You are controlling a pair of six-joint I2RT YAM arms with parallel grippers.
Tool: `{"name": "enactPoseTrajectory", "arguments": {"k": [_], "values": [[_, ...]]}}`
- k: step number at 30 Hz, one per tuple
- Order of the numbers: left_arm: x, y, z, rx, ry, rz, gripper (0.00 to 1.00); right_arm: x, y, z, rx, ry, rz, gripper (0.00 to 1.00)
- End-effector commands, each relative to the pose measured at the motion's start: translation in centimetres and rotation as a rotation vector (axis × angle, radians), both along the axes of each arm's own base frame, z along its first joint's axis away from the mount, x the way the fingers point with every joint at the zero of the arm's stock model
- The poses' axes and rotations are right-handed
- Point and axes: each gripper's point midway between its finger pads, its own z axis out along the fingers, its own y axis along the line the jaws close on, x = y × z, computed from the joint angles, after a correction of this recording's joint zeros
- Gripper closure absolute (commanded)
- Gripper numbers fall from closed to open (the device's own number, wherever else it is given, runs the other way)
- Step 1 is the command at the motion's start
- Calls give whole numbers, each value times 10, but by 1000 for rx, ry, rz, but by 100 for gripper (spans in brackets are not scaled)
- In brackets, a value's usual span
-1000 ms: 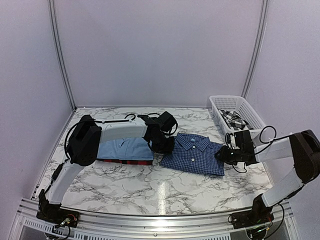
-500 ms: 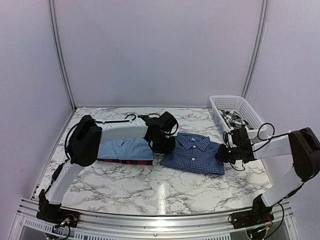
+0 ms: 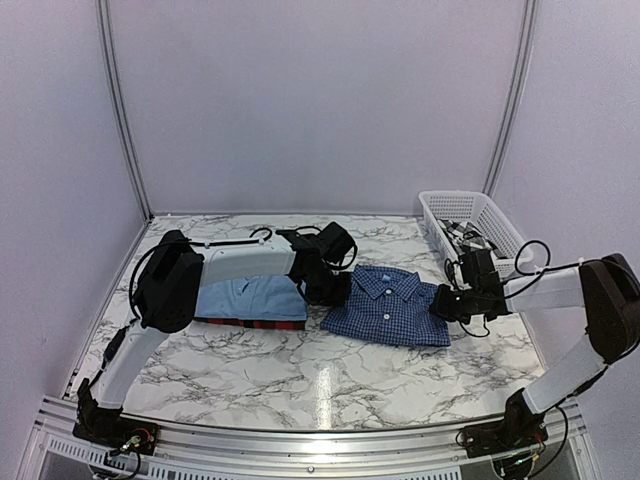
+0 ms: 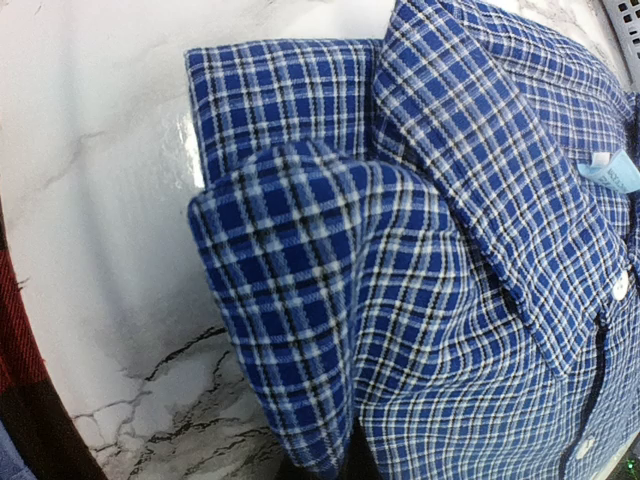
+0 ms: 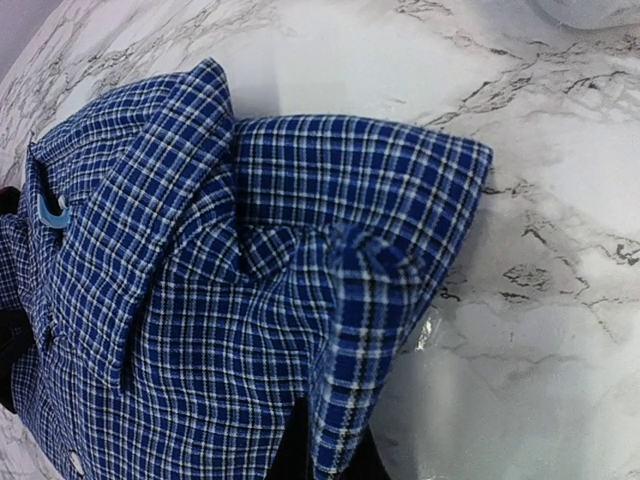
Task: Fold and stack the long sleeve shirts
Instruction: Pick up the square-folded shirt from the center of the board, then place the square-folded shirt on the square-folded shirt.
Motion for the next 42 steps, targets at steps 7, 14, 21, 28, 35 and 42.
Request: {"name": "enactPoseTrajectory", "arguments": {"k": [7, 14, 21, 28, 35, 42], "values": [[1, -13, 43, -69, -60, -14, 100, 8, 17, 36, 24, -67, 40, 100], [3, -14, 63, -95, -83, -16, 100, 12, 19, 50, 21, -95, 41, 100], [5, -14, 87, -124, -114, -12, 100, 15, 23, 68, 33, -125, 49, 100], [11, -1, 121, -154, -156, 4, 100, 21, 36, 105, 59, -189, 73, 100], [20, 41, 155, -154, -202, 52, 100, 32, 77, 147, 108, -260, 136, 100], [26, 117, 173, -107, -230, 154, 100, 46, 158, 174, 154, -300, 258, 100]]}}
